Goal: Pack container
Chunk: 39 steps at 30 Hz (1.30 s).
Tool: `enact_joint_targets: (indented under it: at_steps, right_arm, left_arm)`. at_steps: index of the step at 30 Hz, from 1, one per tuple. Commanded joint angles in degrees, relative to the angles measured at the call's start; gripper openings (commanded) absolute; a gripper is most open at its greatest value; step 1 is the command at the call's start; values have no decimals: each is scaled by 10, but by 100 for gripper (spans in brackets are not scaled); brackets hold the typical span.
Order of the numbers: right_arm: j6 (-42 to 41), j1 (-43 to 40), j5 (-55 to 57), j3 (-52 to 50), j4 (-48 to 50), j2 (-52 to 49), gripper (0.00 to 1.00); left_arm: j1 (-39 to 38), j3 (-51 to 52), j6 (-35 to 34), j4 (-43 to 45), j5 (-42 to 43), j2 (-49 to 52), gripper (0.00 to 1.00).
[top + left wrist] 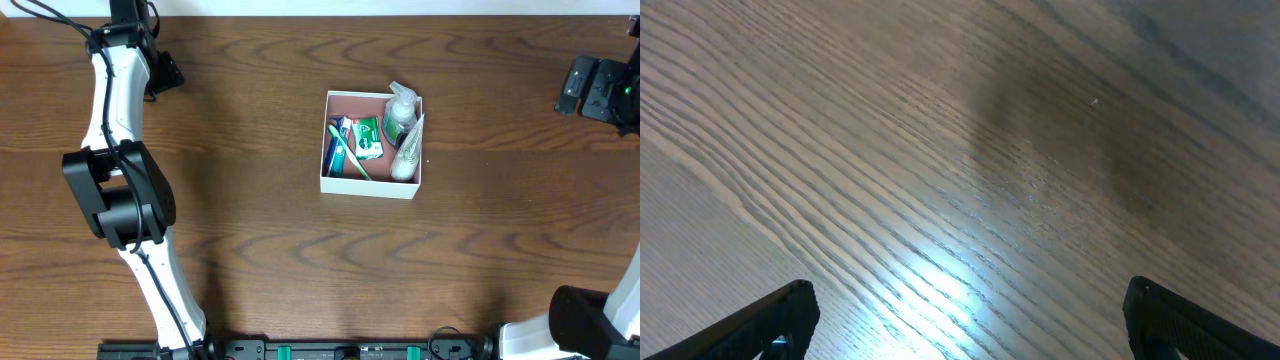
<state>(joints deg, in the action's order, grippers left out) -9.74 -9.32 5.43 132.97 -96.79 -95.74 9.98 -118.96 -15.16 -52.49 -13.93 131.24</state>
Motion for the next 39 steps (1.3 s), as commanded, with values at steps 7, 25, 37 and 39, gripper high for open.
enact_joint_targets:
  at_steps: [7,25,37,39]
  right_arm:
    - [10,-4,-25,-1,-2,1,99]
    - [107,-4,-44,-5,74,51,99]
    - [192,-4,-44,-260,290,223,99]
    - [192,-4,-44,-342,350,268,99]
  left_arm:
    - [1,-12,-1,-2,-7,-22,98]
    - [1,-12,-1,-2,-7,-22,98]
    - [1,-12,-1,-2,-7,-22,98]
    - [1,-12,-1,-2,-7,-22,98]
